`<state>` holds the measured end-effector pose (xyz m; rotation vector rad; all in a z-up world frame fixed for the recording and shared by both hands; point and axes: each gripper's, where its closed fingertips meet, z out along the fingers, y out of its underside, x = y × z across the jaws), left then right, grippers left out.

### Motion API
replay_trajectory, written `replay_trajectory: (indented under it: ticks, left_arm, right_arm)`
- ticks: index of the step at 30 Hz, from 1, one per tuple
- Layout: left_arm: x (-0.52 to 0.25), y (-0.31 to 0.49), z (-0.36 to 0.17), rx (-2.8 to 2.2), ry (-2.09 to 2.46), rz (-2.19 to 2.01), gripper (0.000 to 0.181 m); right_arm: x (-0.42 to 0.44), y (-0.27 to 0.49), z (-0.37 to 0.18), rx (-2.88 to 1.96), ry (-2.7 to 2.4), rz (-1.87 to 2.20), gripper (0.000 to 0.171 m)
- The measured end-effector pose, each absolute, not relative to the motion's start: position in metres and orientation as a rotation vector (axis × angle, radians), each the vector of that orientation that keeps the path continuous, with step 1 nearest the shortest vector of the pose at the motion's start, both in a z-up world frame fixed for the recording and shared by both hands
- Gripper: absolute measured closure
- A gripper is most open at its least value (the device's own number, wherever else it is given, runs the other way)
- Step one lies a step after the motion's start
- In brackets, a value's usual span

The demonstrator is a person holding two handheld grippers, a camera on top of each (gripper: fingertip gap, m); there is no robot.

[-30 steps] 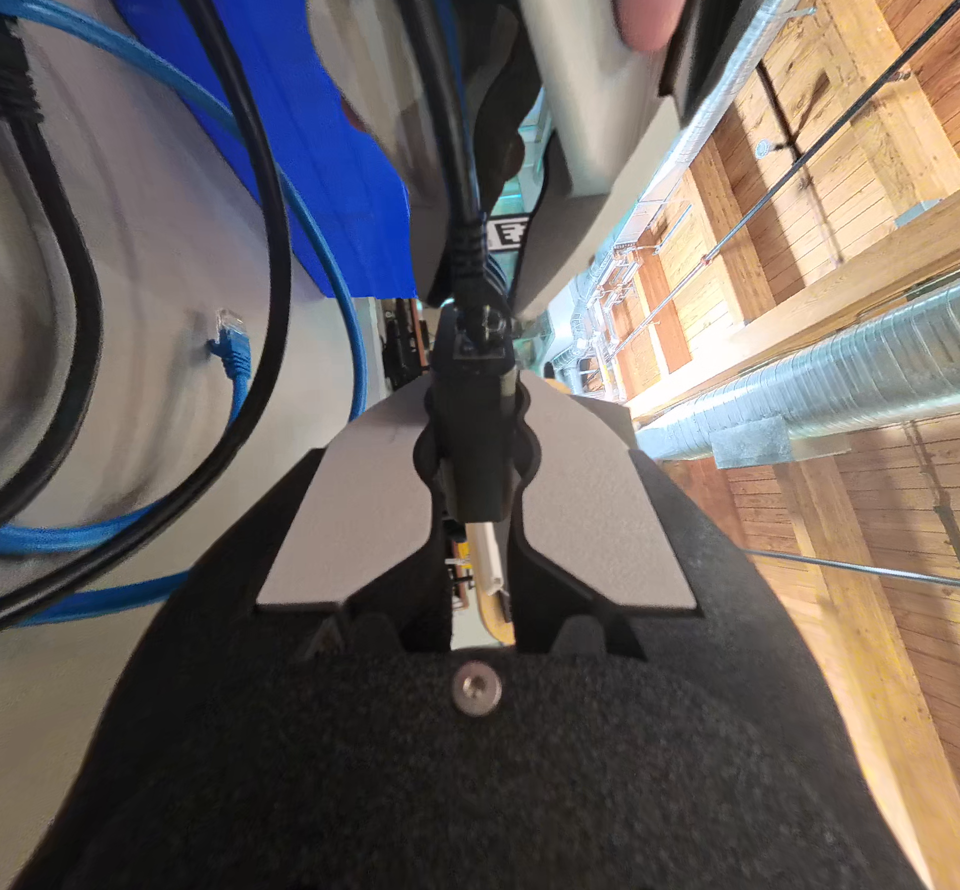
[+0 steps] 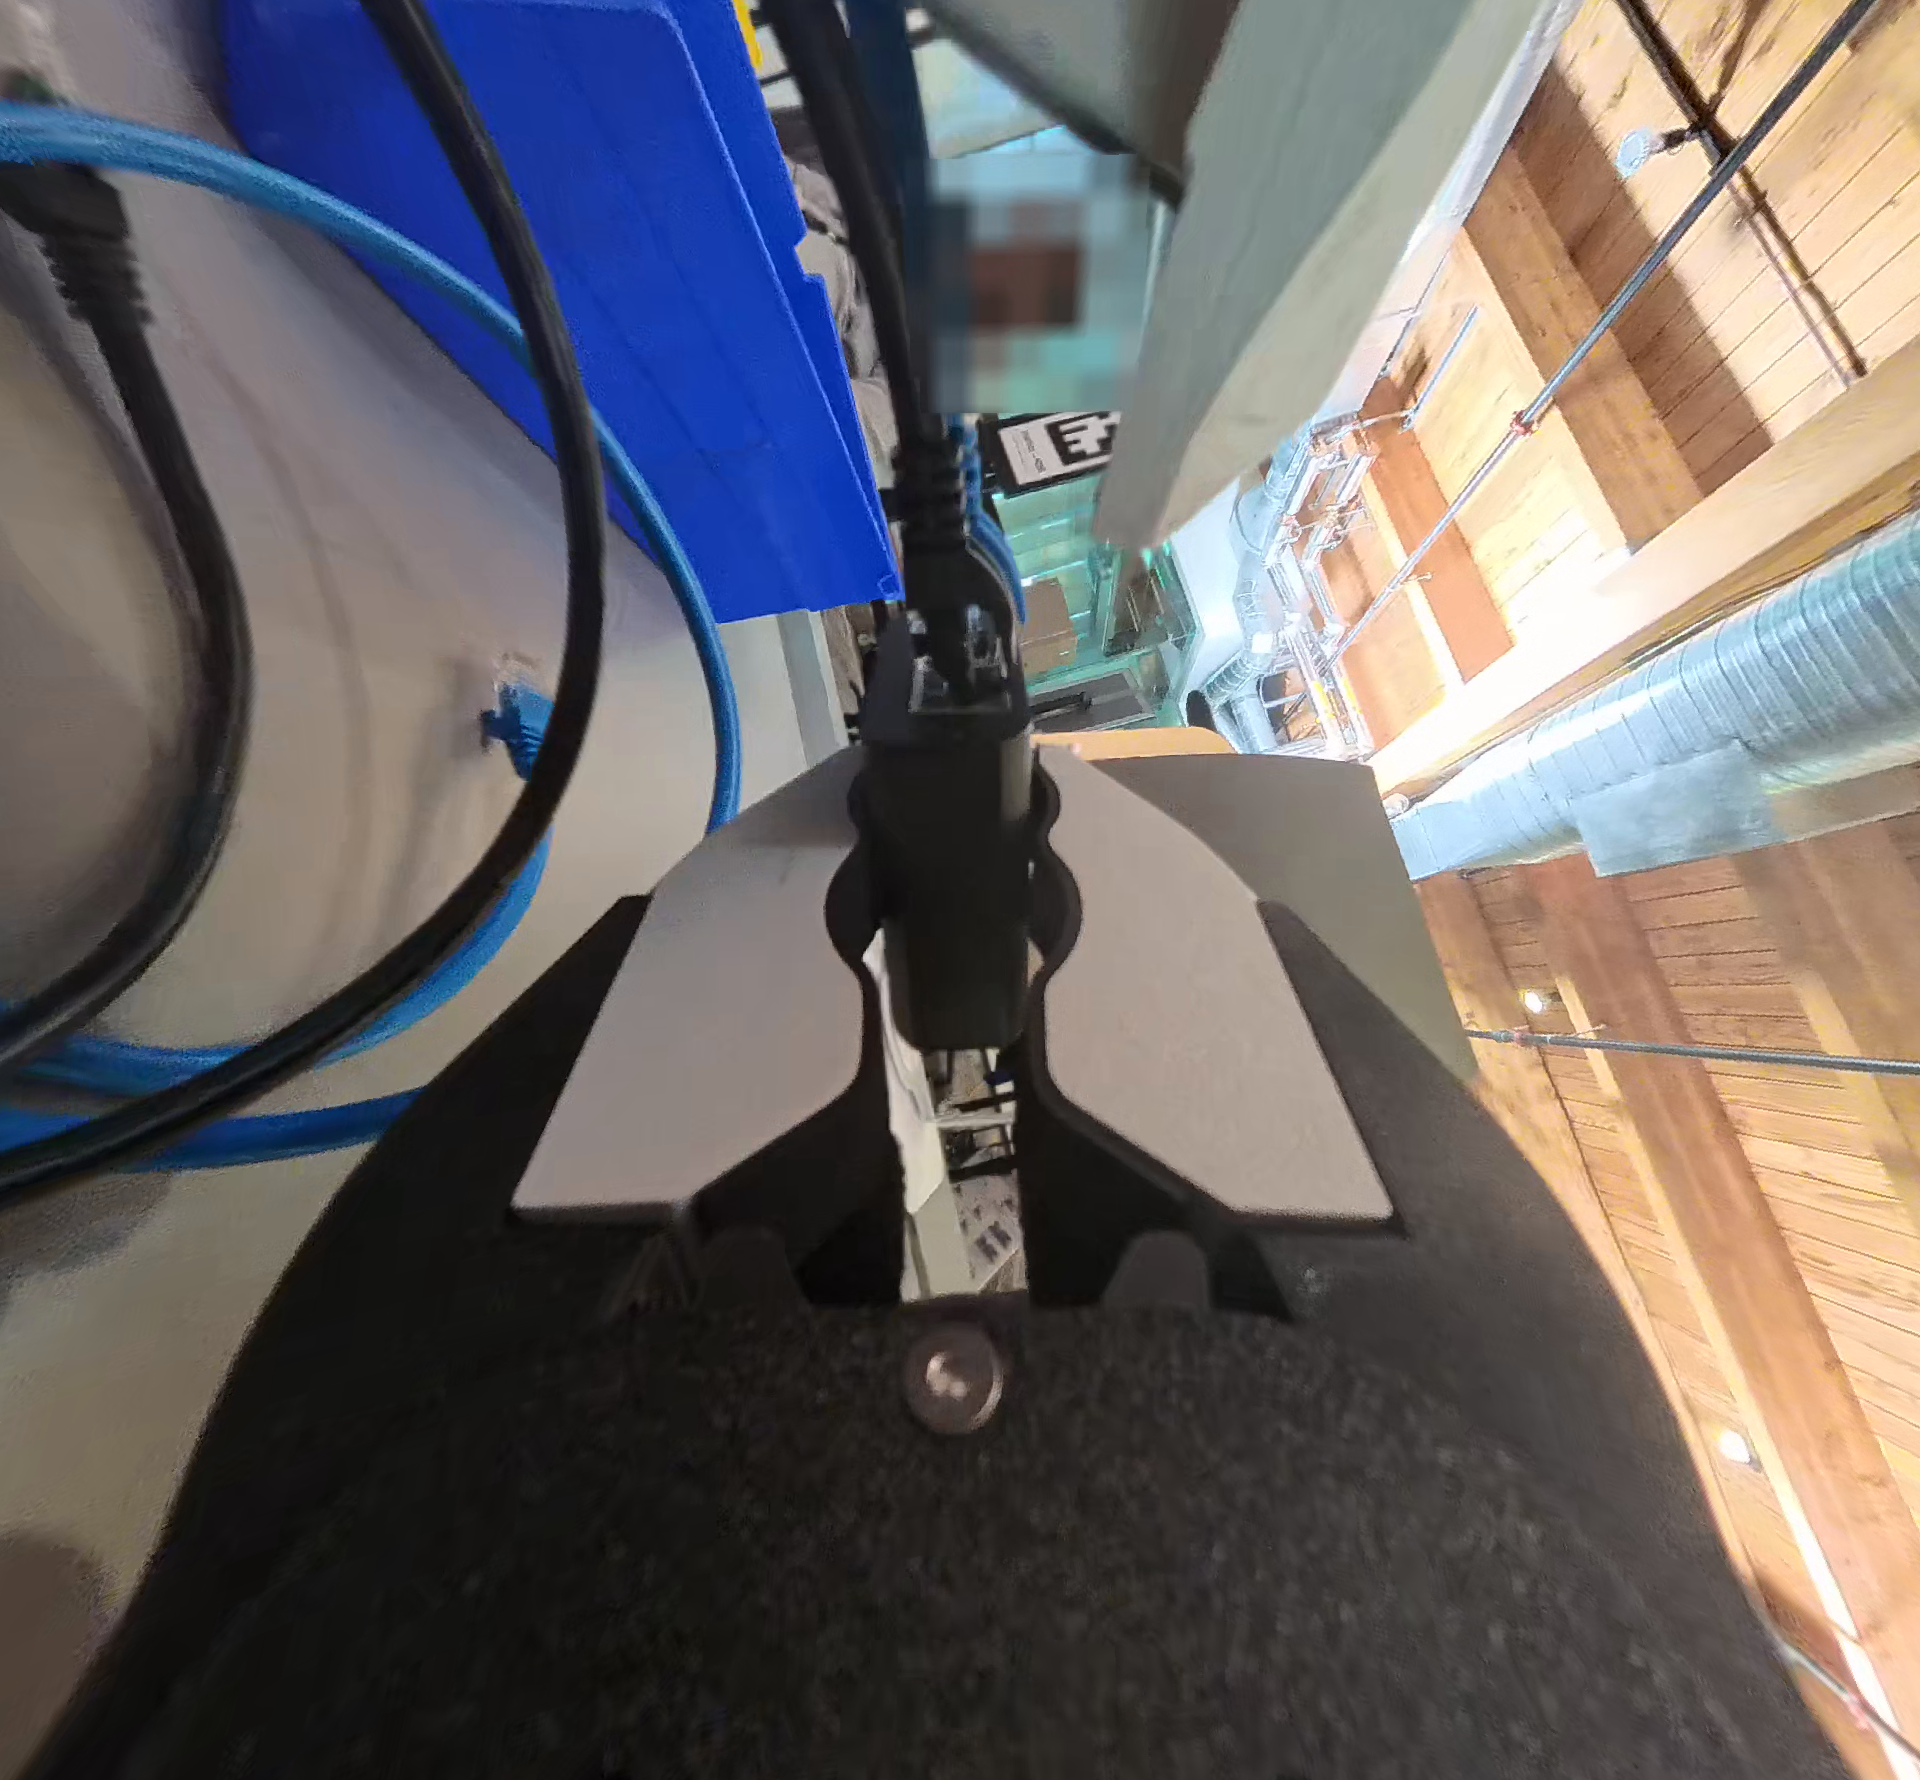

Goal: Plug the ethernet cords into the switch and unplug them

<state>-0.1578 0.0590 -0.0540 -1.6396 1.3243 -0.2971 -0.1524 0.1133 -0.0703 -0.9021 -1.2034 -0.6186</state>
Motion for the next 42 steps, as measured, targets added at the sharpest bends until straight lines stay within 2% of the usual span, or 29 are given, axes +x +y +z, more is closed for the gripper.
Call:
replay_trajectory:
  ticks: [6, 12, 17, 32, 33, 34, 36, 39, 42]
  left_arm:
    - [-0.166, 0.056, -0.059, -1.732, 1.300, -0.399, 0.175]
    - [-0.171, 0.058, -0.074, -1.791, 1.290, -0.327, 0.165]
    - [-0.171, 0.065, -0.076, -1.774, 1.245, -0.257, 0.171]
    - [-0.183, 0.058, -0.084, -1.802, 1.308, -0.236, 0.173]
    - [-0.184, 0.058, -0.085, -1.806, 1.318, -0.224, 0.173]
    - [-0.186, 0.058, -0.085, -1.802, 1.319, -0.211, 0.181]
    - [-0.186, 0.047, -0.075, -1.769, 1.315, -0.301, 0.181]
    - [-0.199, 0.054, -0.061, -1.733, 1.248, -0.279, 0.181]
    - [-0.199, 0.059, -0.056, -1.748, 1.182, -0.399, 0.181]
  right_arm:
    - [-0.154, 0.110, -0.068, -0.882, -1.201, -0.613, 0.147]
    - [-0.154, 0.112, -0.070, -0.889, -1.206, -0.615, 0.147]
    - [-0.153, 0.114, -0.073, -0.918, -1.209, -0.607, 0.147]
    - [-0.162, 0.119, -0.093, -0.910, -1.249, -0.577, 0.145]
    - [-0.164, 0.119, -0.097, -0.927, -1.263, -0.548, 0.145]
    - [-0.165, 0.121, -0.102, -0.951, -1.271, -0.544, 0.146]
    - [-0.132, 0.155, -0.126, -1.174, -1.284, -0.633, 0.146]
    - [-0.134, 0.139, -0.079, -1.053, -1.100, -0.452, 0.146]
    - [-0.142, 0.145, -0.095, -1.103, -1.174, -0.515, 0.146]
